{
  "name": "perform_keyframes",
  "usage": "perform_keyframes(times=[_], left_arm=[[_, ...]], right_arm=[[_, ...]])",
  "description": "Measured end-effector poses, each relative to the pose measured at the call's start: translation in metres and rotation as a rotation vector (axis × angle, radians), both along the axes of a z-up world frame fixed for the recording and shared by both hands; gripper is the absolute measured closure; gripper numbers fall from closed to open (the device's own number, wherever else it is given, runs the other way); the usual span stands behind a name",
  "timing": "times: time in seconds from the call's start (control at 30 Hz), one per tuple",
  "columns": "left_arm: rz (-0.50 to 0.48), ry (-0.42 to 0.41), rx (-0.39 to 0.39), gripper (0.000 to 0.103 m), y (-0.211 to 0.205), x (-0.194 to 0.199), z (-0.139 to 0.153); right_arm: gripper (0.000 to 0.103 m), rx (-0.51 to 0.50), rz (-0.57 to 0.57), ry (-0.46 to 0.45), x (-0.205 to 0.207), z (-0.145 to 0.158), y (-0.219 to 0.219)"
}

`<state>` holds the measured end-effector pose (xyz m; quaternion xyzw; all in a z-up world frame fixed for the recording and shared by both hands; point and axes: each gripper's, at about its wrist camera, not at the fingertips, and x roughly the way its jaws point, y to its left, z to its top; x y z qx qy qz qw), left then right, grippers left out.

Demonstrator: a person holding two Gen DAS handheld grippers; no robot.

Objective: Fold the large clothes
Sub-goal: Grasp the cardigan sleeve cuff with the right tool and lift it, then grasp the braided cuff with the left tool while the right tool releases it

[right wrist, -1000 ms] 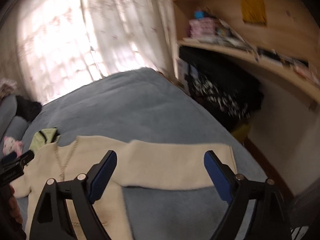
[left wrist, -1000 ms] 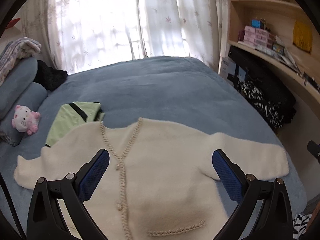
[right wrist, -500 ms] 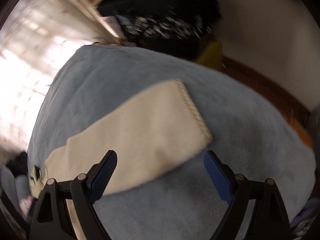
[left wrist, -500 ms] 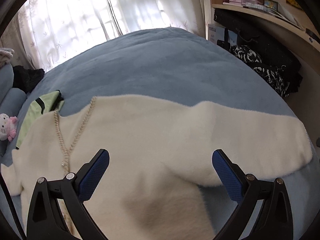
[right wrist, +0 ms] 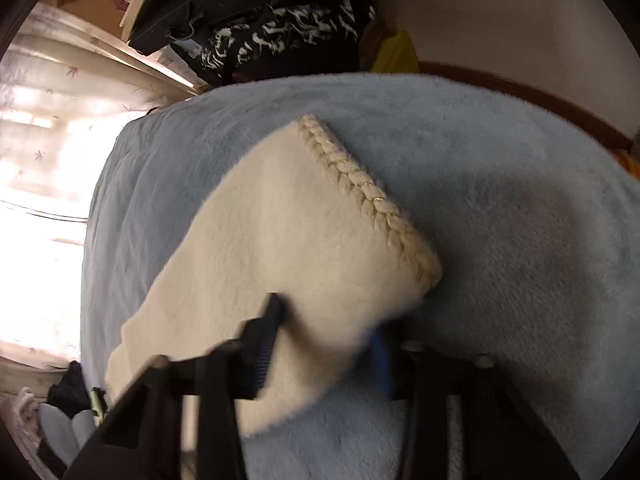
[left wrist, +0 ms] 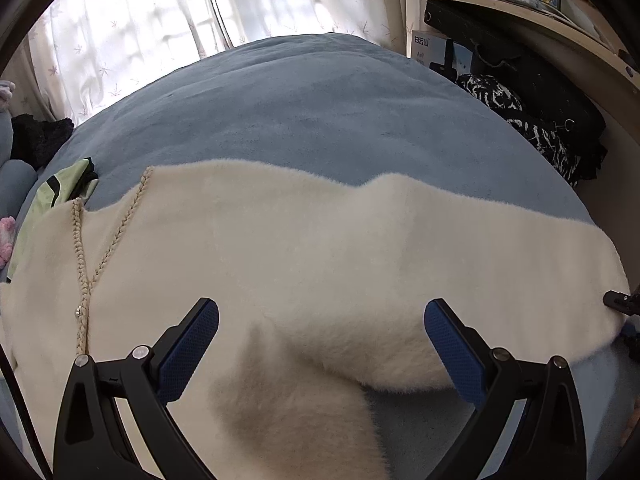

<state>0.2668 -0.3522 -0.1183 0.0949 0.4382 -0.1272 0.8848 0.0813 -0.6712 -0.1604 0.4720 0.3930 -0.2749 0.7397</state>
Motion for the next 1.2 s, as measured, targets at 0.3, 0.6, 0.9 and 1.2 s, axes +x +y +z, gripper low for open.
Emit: perform_keyframes(times=[0.3, 0.6, 0.9, 1.2], left_arm=[[-0.015, 0.003, -0.012, 0.001, 0.054, 0.005, 0.030], [0.057, 0.013, -0.027, 0.001, 0.176, 0.009, 0.050], [0.062, 0.149, -0.250, 0.001, 0.273, 0.008, 0.038], [-0.012, 0.397, -0.483, 0.001, 0.260, 0.031, 0.005]], right_arm=[[0.088, -0.408, 0.322, -0.171, 0.034, 0.101, 0.107], [0.089, -0.465, 0.817, -0.212, 0.094, 0.097, 0.291], [0.089, -0.429, 0.976, -0.152, 0.109, 0.056, 0.388], [0.085, -0.342, 0.949, -0.091, 0.119, 0.027, 0.395]])
